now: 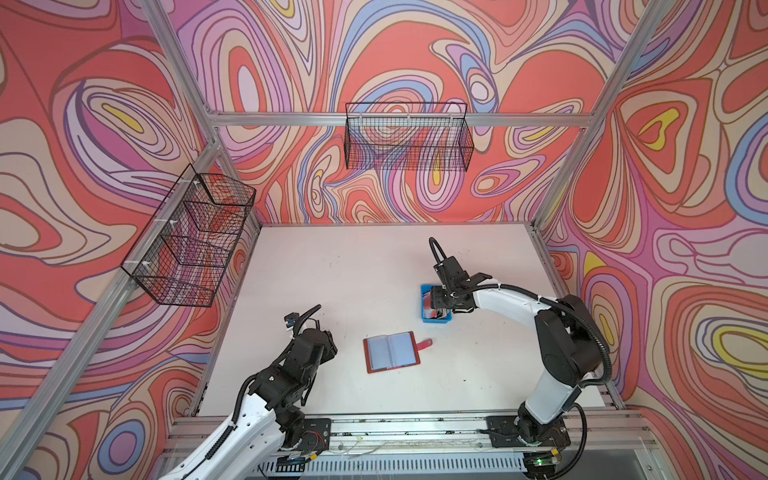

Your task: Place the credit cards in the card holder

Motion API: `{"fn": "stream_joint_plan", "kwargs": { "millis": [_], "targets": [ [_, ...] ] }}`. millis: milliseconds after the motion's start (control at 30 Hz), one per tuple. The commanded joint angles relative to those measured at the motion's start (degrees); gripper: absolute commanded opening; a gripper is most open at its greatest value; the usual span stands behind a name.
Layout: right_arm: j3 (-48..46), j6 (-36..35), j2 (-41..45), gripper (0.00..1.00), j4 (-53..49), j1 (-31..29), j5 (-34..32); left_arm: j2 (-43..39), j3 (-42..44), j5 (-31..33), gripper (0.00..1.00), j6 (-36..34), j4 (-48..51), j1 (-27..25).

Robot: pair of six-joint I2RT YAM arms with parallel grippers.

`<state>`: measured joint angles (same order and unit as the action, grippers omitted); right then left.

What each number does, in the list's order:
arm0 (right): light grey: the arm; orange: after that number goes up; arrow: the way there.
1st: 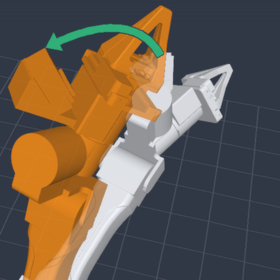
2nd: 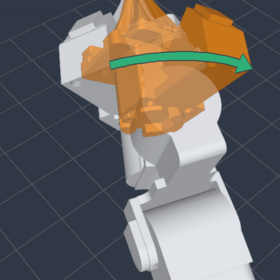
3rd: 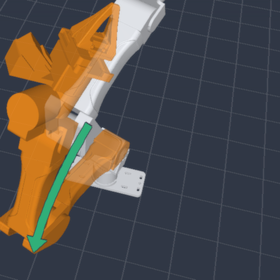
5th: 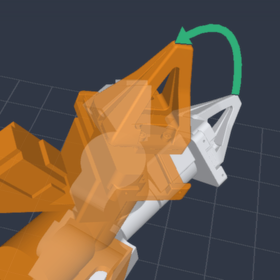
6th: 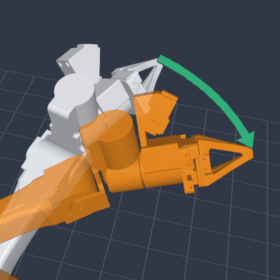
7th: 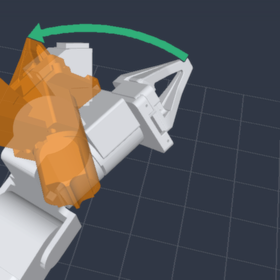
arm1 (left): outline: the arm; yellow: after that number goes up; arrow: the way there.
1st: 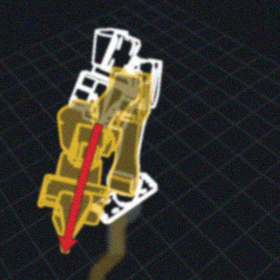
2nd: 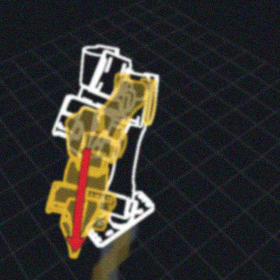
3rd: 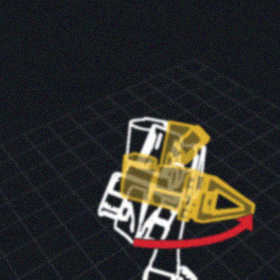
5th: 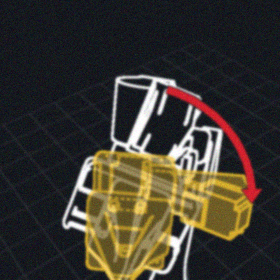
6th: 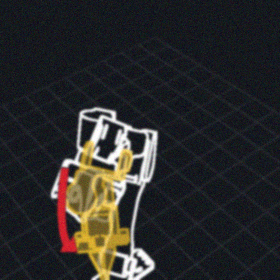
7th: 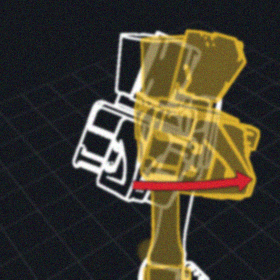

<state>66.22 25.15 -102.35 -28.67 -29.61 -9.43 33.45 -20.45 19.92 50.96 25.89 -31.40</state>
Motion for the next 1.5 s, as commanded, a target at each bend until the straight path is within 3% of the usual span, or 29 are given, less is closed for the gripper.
{"fn": "stream_joint_plan", "kwargs": {
  "millis": [0,200,467,767,867,1100,1467],
  "targets": [
    [2.34,-0.15,-3.12,0.74,-2.66,-1.77,-5.69,-0.04,0.51,0.25,0.65,-0.51,-0.05,0.19],
    [3.21,0.47,-4.31,0.64,-4.35,-2.68,-11.32,0.12,0.50,0.33,0.65,-0.51,-0.14,0.18],
    [4.97,1.39,-3.73,0.62,-7.54,-4.94,-18.96,0.41,0.44,0.48,0.66,-0.50,-0.19,0.18],
    [3.98,1.35,-3.11,0.54,-5.79,-5.28,-15.11,0.58,0.33,0.57,0.66,-0.51,-0.13,0.15],
    [3.95,1.15,-3.68,0.54,-5.16,-5.29,-13.33,0.49,0.32,0.65,0.66,-0.45,-0.01,0.20],
    [3.93,1.84,-3.84,0.64,-6.59,-5.29,-17.76,0.45,0.34,0.73,0.65,-0.47,0.04,0.17],
    [4.61,1.26,-6.56,0.61,-6.08,-5.29,-16.55,0.23,0.33,0.62,0.66,-0.51,0.26,0.19]
  ]
}}
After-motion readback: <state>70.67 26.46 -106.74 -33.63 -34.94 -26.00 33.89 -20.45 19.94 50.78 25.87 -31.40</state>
